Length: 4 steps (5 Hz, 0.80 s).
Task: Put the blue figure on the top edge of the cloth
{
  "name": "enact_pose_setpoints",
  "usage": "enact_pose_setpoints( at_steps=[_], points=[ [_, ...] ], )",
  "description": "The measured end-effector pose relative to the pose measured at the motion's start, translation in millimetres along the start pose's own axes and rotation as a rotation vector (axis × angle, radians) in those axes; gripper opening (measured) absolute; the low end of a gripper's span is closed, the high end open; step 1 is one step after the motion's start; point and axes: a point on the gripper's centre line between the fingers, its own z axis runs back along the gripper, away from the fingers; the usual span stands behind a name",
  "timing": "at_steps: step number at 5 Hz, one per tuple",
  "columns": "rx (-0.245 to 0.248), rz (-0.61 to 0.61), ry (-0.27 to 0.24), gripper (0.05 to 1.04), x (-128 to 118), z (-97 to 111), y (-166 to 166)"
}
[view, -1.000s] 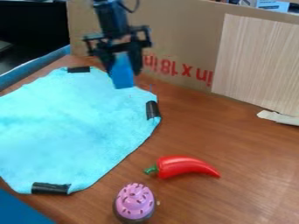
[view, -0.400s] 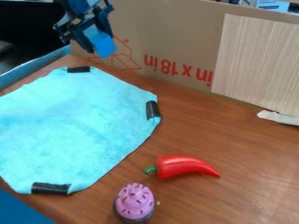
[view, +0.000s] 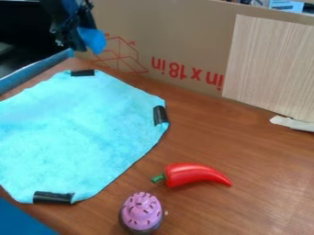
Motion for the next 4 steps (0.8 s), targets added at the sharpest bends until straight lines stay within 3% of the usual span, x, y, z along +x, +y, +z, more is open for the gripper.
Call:
enact_pose_setpoints(
  at_steps=[1, 2, 4],
  points=[
    [-0.007, 0.195, -0.077, 0.602, 14.9, 0.0, 1.7],
    [0.011, 0.314, -0.102, 0.602, 25.2, -5.8, 9.2],
    [0.118, 0.415, -0.134, 0.602, 45.3, -48.9, 32.5]
  ],
)
